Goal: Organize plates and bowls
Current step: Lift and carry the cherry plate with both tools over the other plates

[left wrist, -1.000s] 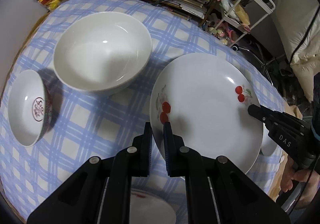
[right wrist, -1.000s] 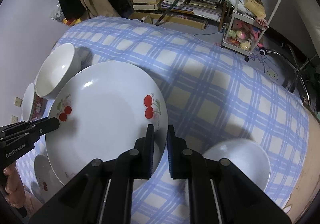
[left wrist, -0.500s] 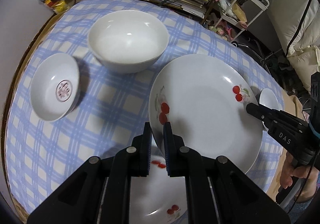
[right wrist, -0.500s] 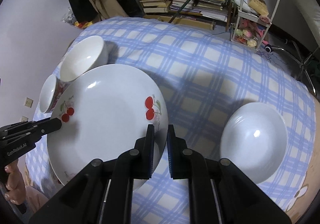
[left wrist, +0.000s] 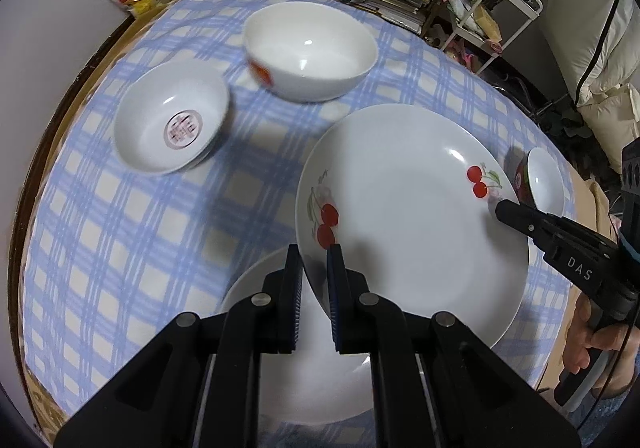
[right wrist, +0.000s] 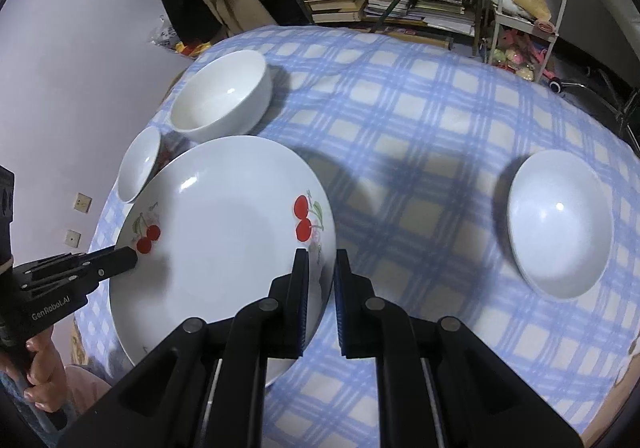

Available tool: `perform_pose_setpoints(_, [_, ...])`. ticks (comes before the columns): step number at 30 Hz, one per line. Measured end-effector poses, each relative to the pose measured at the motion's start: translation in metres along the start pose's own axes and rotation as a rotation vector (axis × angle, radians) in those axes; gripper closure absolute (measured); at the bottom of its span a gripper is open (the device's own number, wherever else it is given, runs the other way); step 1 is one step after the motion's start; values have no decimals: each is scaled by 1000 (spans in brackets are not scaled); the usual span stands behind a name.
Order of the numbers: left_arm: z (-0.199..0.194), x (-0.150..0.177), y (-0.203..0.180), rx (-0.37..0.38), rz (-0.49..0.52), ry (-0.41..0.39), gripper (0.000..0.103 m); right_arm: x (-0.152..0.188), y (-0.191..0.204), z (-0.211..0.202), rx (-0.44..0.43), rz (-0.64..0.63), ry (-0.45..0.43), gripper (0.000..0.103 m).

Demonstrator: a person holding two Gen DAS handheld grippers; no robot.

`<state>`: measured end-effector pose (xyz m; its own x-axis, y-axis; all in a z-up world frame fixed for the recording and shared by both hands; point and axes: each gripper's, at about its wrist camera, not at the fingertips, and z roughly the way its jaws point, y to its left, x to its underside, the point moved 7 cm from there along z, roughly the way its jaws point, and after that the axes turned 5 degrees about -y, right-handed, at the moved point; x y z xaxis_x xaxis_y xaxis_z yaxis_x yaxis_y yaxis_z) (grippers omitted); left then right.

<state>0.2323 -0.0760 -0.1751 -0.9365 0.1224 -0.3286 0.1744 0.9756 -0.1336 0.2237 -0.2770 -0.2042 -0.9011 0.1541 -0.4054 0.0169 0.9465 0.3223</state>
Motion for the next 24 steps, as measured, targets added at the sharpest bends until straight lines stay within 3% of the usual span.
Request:
perform_pose_setpoints(20, [-25, 69, 45, -30, -17, 7, 91, 59, 50, -8, -24, 4, -28, 89])
perform_pose_setpoints(24, [-28, 80, 51, -68, -6, -10, 90, 73, 62, -7, 5, -29, -20, 89])
